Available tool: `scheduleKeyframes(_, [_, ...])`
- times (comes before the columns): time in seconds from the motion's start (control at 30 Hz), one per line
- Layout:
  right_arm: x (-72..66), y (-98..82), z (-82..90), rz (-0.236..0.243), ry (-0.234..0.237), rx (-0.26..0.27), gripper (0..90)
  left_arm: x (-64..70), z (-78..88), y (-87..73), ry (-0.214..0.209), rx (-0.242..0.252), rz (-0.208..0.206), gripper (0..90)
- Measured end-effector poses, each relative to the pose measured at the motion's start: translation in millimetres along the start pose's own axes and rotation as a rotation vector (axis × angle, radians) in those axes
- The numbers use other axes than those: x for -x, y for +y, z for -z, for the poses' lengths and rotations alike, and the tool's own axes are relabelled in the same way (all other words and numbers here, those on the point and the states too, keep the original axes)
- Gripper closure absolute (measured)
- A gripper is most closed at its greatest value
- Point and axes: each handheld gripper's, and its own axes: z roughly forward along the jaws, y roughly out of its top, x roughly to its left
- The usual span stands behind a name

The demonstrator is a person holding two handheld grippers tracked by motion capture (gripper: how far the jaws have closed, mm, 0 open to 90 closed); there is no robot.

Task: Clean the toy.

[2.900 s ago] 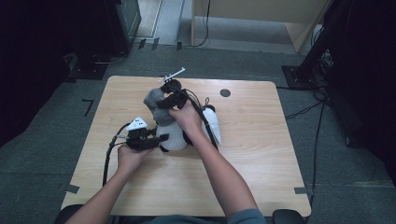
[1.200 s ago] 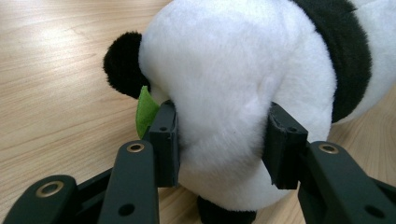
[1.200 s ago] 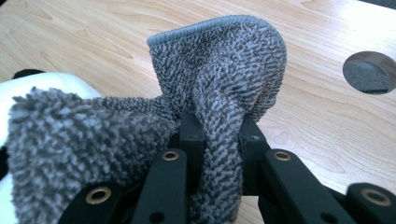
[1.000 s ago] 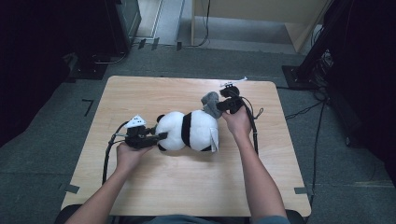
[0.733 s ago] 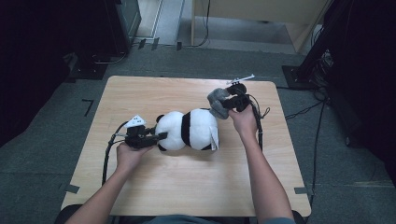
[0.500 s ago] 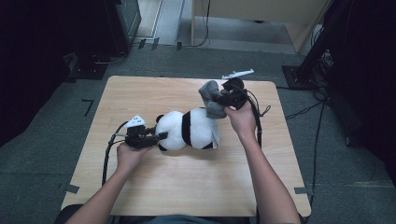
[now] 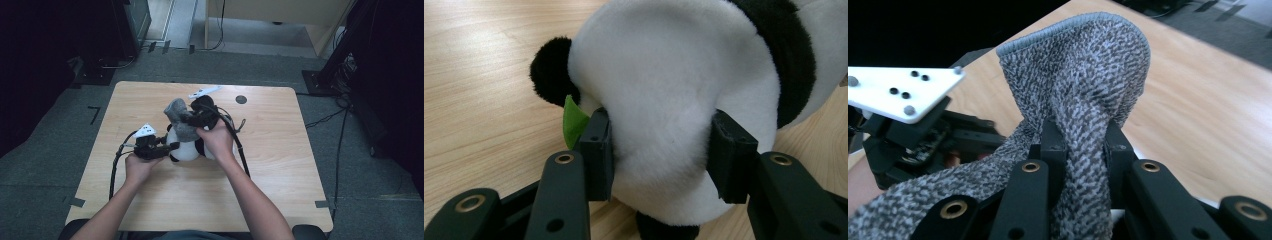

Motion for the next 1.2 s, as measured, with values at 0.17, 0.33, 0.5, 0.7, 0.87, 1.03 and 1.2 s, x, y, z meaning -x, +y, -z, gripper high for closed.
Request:
scheduleKeyframes(0.17, [-15.7, -4.8, -23.6, 0.015, -0.005, -0.02, 77.9, 0.6, 0.4, 0.0, 0.005, -0.002, 0.001, 52.0])
scheduleKeyframes(0.33, [-18.4, -18.2, -41.5, 0.044, -0.044, -0.065, 77.1, 0.7, 0.5, 0.0, 0.004, -0.011, 0.009, 52.2])
scheduleKeyframes(0.5, [-8.8, -24.5, -37.3, 0.058, -0.066, -0.071, 76.4, 0.3, 0.1, 0.2, 0.003, -0.011, 0.005, 52.6])
scheduleKeyframes(0.7, [3.9, -28.3, -25.5, 0.053, -0.083, -0.081, 76.9, -0.1, -0.1, 1.1, 0.003, -0.019, 0.012, 53.4])
scheduleKeyframes(0.87, [17.4, -32.6, -10.7, 0.053, -0.123, -0.084, 76.9, -0.1, 0.1, 1.5, 0.004, -0.023, 0.004, 53.8])
scheduleKeyframes(1.03, [34.3, -37.9, 4.8, 0.029, -0.15, -0.071, 77.1, 0.3, 0.0, 2.0, 0.003, -0.019, 0.002, 53.9])
scheduleKeyframes(1.2, [46.9, -42.6, 20.4, 0.002, -0.164, -0.041, 77.1, 0.3, 0.0, 2.2, 0.0, -0.015, 0.006, 54.0])
